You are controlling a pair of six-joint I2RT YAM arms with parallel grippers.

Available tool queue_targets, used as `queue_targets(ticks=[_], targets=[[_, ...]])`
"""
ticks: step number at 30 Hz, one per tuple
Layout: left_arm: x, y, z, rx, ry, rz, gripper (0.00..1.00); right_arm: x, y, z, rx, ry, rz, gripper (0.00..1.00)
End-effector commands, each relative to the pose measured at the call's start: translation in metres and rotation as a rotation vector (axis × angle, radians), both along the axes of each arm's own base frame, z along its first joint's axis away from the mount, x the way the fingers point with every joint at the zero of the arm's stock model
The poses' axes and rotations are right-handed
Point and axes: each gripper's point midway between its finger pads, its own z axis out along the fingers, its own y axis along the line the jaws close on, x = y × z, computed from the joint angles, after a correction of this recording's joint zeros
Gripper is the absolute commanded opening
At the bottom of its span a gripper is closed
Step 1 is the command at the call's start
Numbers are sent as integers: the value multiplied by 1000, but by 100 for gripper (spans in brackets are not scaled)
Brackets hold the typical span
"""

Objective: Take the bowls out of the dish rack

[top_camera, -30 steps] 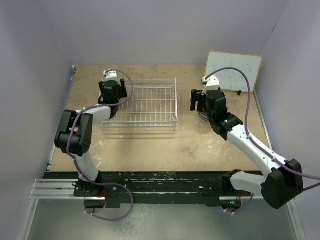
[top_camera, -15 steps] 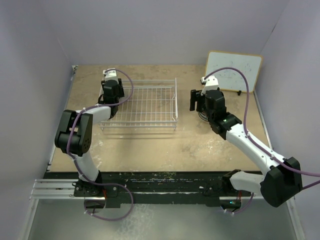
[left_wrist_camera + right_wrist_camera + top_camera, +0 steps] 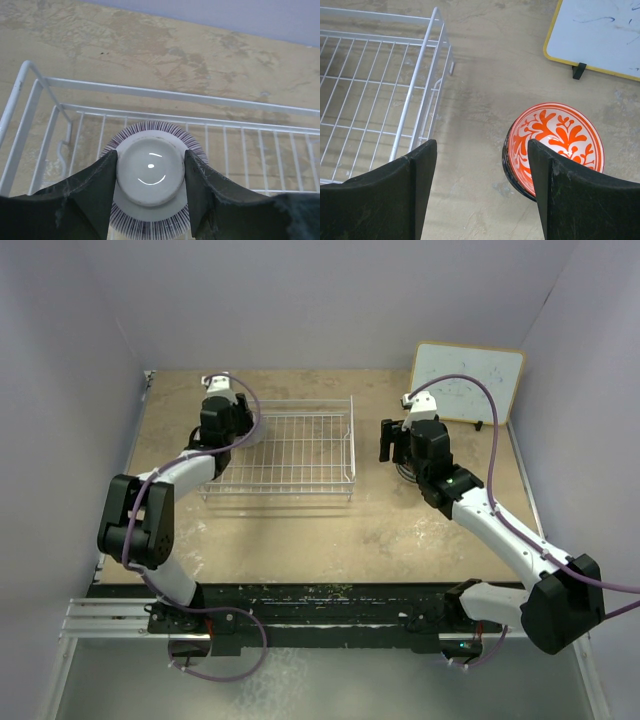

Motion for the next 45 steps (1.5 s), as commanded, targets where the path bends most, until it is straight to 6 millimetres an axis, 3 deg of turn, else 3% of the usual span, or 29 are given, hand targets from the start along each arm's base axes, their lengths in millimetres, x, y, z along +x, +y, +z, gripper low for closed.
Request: queue_targets(ticks=[1, 6, 12, 19, 24, 29, 41, 45], targets=[[-5, -23, 71, -155, -165, -84, 0, 3, 4, 21, 56, -57, 7, 75], [-23, -45, 87, -290, -196, -185, 0, 3, 16, 27, 109, -59, 51, 75], [-55, -82, 101, -498, -250, -389, 0, -2, 57, 51, 270, -90, 227, 79], [-88, -99, 118, -666, -387, -542, 0, -31, 122, 75, 535, -112, 581, 81], [-106, -110, 126, -793, -461, -653, 0, -47, 146, 88, 711, -125, 730, 81], [-116, -106, 130, -883, -531, -666, 0, -49, 159, 86, 837, -98, 792, 80], [-131, -115, 146, -905, -535, -740, 0, -61, 175, 91, 992, -94, 943, 78], [-136, -117, 150, -906, -541, -749, 0, -56, 178, 88, 1029, -89, 946, 75]])
